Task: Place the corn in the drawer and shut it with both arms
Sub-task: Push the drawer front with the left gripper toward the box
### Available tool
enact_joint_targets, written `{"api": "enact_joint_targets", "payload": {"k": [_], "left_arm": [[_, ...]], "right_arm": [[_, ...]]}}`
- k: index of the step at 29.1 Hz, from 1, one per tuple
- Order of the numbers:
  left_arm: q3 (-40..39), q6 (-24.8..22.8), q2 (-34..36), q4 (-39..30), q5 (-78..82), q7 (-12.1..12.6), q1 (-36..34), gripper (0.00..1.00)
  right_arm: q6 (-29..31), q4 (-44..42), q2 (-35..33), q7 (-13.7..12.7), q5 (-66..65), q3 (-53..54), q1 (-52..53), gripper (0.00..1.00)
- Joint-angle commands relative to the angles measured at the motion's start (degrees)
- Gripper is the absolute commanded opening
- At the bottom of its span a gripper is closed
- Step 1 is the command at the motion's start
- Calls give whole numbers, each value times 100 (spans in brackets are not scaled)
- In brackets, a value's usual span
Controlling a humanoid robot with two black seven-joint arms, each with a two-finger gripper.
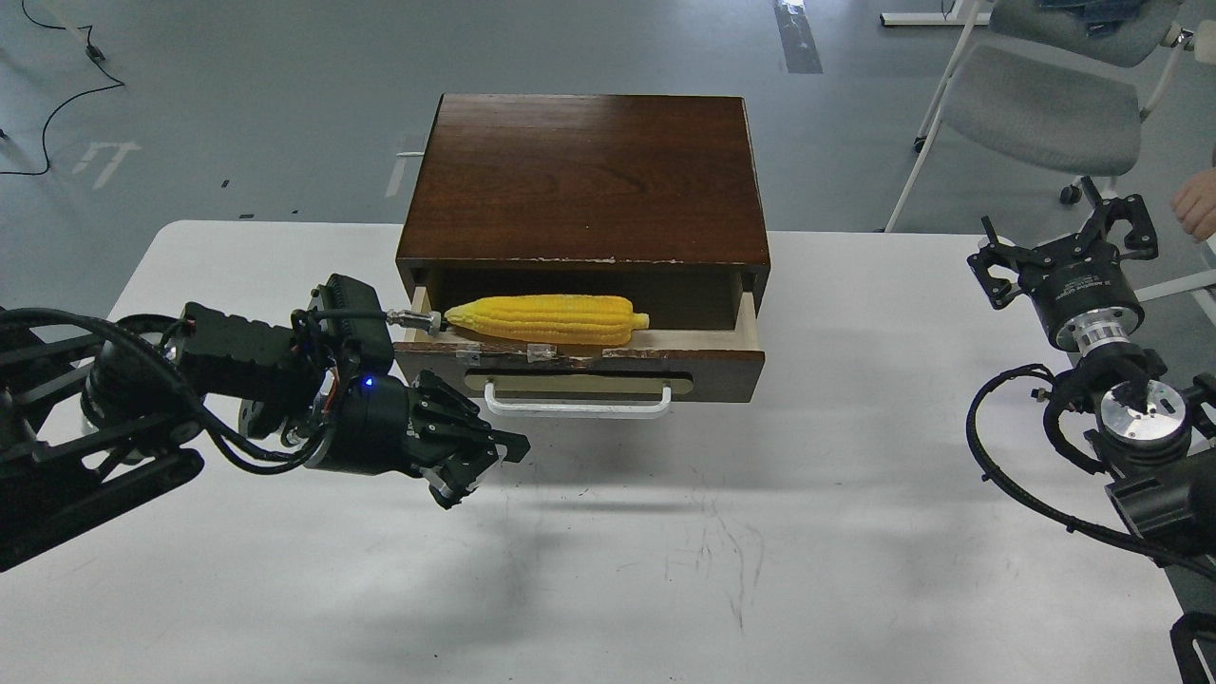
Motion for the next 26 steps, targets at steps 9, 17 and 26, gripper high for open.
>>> {"api": "enact_joint_targets", "payload": {"k": [9,17,26], "left_arm": [[0,0,-14,144,-2,0,-2,0],[-17,23,-5,258,-2,0,-37,0],[-35,102,-14,381,-19,0,-81,0]], "right_arm": [[0,1,-9,-1,-9,-10,12,100],[0,1,-9,-1,-9,-18,12,100],[0,1,-18,-1,-9,-54,3,100]]}}
